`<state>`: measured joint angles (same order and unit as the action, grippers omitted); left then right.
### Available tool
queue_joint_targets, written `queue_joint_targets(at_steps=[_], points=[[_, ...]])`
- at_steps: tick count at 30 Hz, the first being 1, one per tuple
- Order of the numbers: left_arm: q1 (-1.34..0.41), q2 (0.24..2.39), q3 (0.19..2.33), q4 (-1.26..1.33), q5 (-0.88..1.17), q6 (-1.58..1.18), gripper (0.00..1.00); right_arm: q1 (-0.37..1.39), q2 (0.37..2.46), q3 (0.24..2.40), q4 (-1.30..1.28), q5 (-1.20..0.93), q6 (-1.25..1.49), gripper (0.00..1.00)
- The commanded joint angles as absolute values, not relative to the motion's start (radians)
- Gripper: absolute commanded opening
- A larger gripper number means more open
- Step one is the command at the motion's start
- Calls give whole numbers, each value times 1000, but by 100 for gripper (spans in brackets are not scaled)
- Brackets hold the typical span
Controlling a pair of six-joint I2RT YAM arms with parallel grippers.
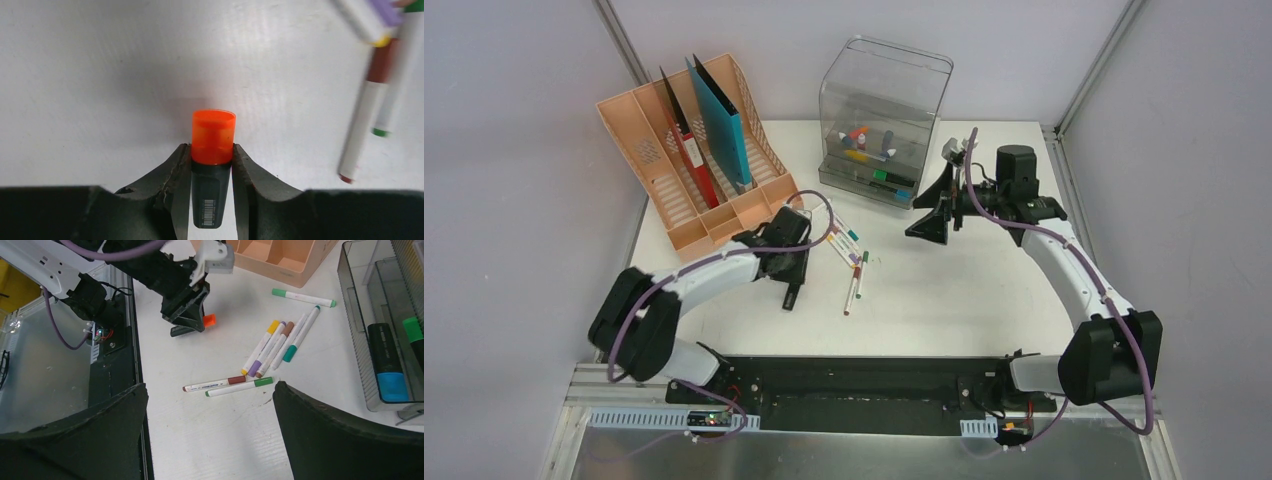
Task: Organize the desk
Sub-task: Pick up the stationery from the center of the board.
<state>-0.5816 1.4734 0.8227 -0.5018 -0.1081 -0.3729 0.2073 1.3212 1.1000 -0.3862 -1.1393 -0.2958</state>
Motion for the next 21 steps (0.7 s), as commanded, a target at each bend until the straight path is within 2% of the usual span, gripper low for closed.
queue_joint_targets(at_steps=[1,4,7,12,21], points=[[-581,1255,745,-230,40,-314,0,228,1298,1034,-149,-1209,-146,100],[-580,1161,691,-112,64,-324,0,258,1311,984,-23,-1226,-60,100],[-580,1094,630,45,99,-377,0,305,1332,979,-19,-1211,-67,100],[-580,1084,474,437,70,-664,0,376,1364,965,-10,-1159,-90,100],[-581,1229,525,521,48,-965,0,482,1417,929,120,-872,53,99]])
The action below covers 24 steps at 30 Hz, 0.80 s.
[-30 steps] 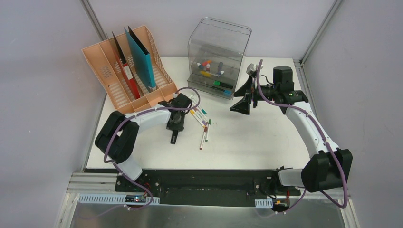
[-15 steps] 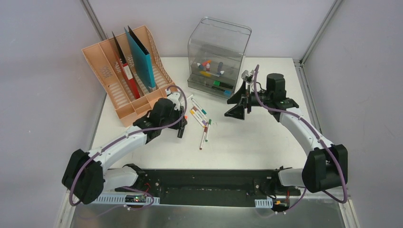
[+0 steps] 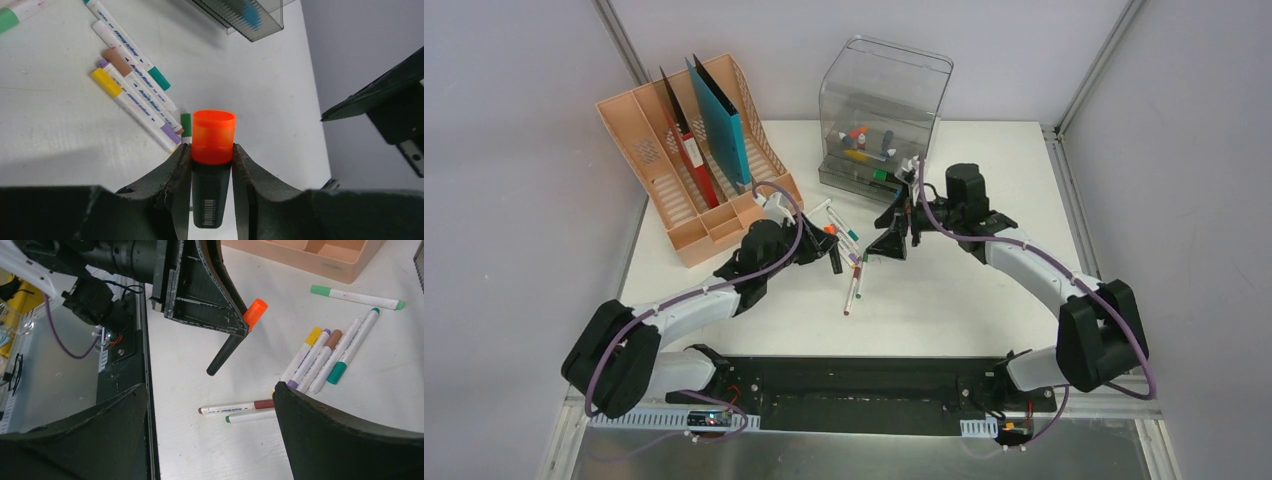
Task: Organize the desk
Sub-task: Pick up the stationery from the center of the board.
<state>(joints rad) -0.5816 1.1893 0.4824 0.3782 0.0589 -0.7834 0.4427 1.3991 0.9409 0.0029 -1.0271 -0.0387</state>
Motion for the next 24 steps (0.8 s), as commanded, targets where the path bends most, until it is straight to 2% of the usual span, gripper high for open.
queue_joint_targets(at_steps=[1,6,9,19,22,24], points=[[-583,1242,526,530,42,-991,0,493,1424,927,133,-854,75,97],[-592,1295,527,592,24,-1086,0,541,1466,929,136,-830,92,94],[-600,1312,533,618,22,-1101,0,566,1505,949,106,-738,100,85],[-628,1347,532,666,6,-1103,0,622,1581,1012,21,-667,95,64],[-636,1365,530,691,11,-1107,0,629,1594,1019,24,-675,111,52],[-639,1377,528,710,18,-1107,0,630,1602,1028,21,-676,118,35]])
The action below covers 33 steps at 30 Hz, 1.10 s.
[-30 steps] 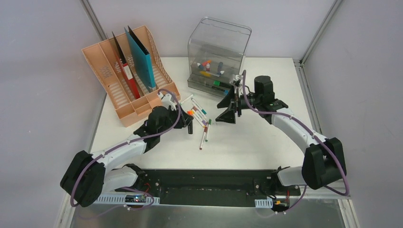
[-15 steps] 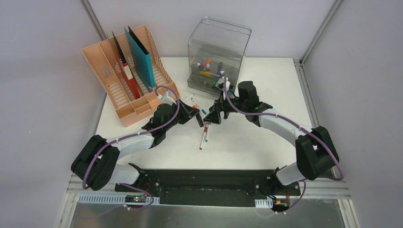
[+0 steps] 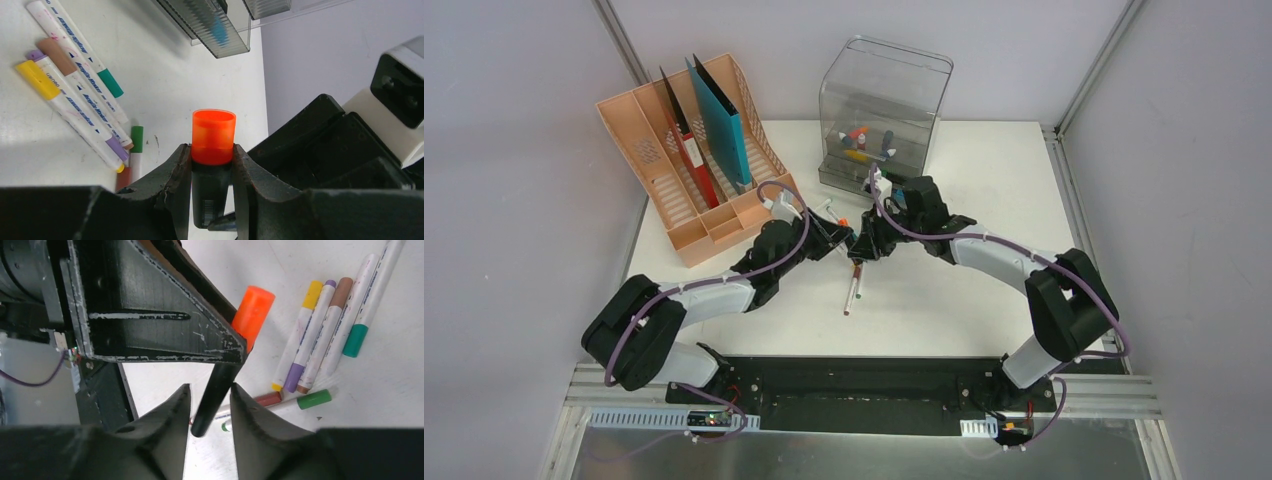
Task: Organize the desk
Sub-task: Pick up the stationery from the center of the board, then place the stationery in the drawer.
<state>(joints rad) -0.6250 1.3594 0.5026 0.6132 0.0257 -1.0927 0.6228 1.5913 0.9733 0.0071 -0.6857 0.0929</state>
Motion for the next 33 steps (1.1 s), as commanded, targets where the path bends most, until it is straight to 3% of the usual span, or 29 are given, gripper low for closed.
queue_joint_targets(at_steps=[1,4,7,13,17,22,33], points=[[-641,1382,529,718,25,-1105,0,630,1607,1034,17,-676,123,26],[-641,1381,531,730,39,-1079,1,630,1623,1058,-16,-661,132,2],[-641,1342,539,692,53,-1019,10,631,1622,1065,-30,-661,127,0],[-640,1222,542,531,15,-859,62,615,1608,1095,-110,-770,13,0],[-638,1108,530,433,16,-675,98,599,1600,1166,-345,-896,-280,0],[-634,940,474,339,66,-498,99,565,1576,1224,-586,-952,-556,0],[-629,698,438,65,21,-231,99,455,1505,1256,-759,-980,-772,0]])
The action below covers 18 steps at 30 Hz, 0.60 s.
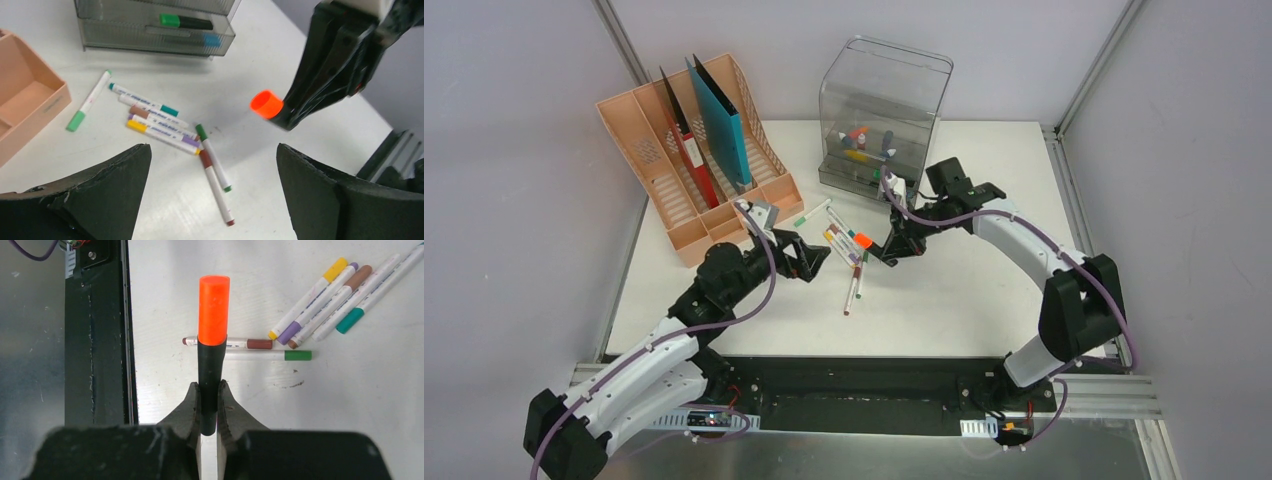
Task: Organize the desk
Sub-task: Place the stationery in the drawer.
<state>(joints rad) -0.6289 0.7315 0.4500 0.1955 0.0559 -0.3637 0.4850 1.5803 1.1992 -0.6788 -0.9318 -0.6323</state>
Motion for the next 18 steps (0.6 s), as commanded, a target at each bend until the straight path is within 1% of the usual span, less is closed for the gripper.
queue_joint_targets(at_steps=[1,8,13,18], points=[[-629,691,435,50,13,-221,99,448,1496,1256,-767,-980,-785,0],[-629,714,429,5,5,-183,99,421,1469,1321,-873,-911,-855,0],[-629,758,433,11,-28,-145,99,420,1461,1380,-896,-798,-841,0],[-629,788,434,9,-25,-129,97,424,1501,1495,-947,-675,-840,0]])
